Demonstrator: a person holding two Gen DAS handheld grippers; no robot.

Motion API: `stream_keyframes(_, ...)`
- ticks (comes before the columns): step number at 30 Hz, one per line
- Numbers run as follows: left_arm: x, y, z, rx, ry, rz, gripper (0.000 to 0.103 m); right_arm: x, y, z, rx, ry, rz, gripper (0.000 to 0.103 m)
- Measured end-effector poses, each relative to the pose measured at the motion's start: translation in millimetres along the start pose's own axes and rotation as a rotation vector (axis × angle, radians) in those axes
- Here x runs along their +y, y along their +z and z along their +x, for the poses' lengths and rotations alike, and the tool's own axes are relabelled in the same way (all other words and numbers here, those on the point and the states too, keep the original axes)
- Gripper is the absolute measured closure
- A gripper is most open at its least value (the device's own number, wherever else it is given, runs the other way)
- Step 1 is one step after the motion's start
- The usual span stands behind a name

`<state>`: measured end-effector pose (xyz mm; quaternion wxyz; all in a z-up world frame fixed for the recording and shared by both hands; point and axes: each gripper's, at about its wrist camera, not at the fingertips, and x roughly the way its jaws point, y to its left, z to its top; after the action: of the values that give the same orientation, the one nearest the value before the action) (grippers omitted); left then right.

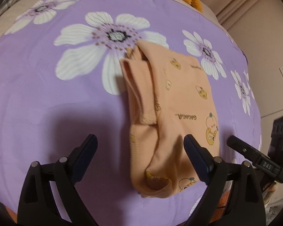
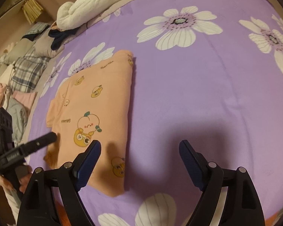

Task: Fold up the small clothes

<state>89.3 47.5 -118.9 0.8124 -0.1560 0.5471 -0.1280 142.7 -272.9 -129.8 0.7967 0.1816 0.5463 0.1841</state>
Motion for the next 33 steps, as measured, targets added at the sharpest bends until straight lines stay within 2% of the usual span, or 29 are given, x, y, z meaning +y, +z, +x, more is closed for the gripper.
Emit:
stream_keyframes(2, -3.8, -0.4, 7.1, 0.017, -0.005, 0.009, 0.01, 5.0, 2.2, 5.4, -0.001, -0.022, -0.017, 0.019)
stream_keyframes(5, -8.7, 0.5, 15.2, 0.022, -0.022, 0.019, 0.01, 9.5, 7.1, 15.5, 0.014, -0.008, -0.022, 0.019)
stream_keyframes(8, -12.9, 2.4, 22.1, 0.023, -0.014, 0.03, 0.01, 14.0, 13.3, 22.9, 0.02, 0.012, -0.033, 0.019)
stream_keyframes(16, -14.8, 8.8, 33.4, 0.012, -0.047, 0.02, 0.014, 27.2, 26.5, 42.2, 0.035, 0.105, -0.047, 0.021)
stream_keyframes(18, -19.5, 10.0, 35.4, 0.008, -0.043, 0.039, 0.023, 30.2, 29.2, 49.1, 0.041, 0.148, -0.048, 0.036)
stream_keyframes(19, -22.1, 10.6, 36.8, 0.008, -0.044, 0.05, 0.026, 30.8, 30.4, 52.2, 0.045, 0.164, -0.043, 0.039)
stream_keyframes(21, -24.4, 12.3, 39.1, 0.013, -0.058, 0.044, 0.044, 32.0, 32.3, 54.7, 0.042, 0.164, -0.032, 0.048)
stream_keyframes(22, -25.4, 12.9, 39.6, 0.014, -0.056, 0.039, 0.048, 32.4, 33.3, 54.5, 0.04, 0.162, -0.031, 0.052)
stream_keyframes(24, -28.5, 12.5, 38.4, 0.014, -0.064, 0.041, 0.068, 33.5, 32.8, 52.0, 0.033, 0.162, -0.029, 0.07)
stream_keyframes(27, -36.4, 10.8, 30.8, -0.003, -0.068, 0.051, 0.074, 37.1, 33.5, 42.9, 0.009, 0.164, -0.046, 0.076)
stream_keyframes(33, -55.2, 9.4, 7.6, -0.043, -0.074, 0.087, 0.074, 44.6, 39.7, 13.1, -0.057, 0.18, -0.092, 0.077)
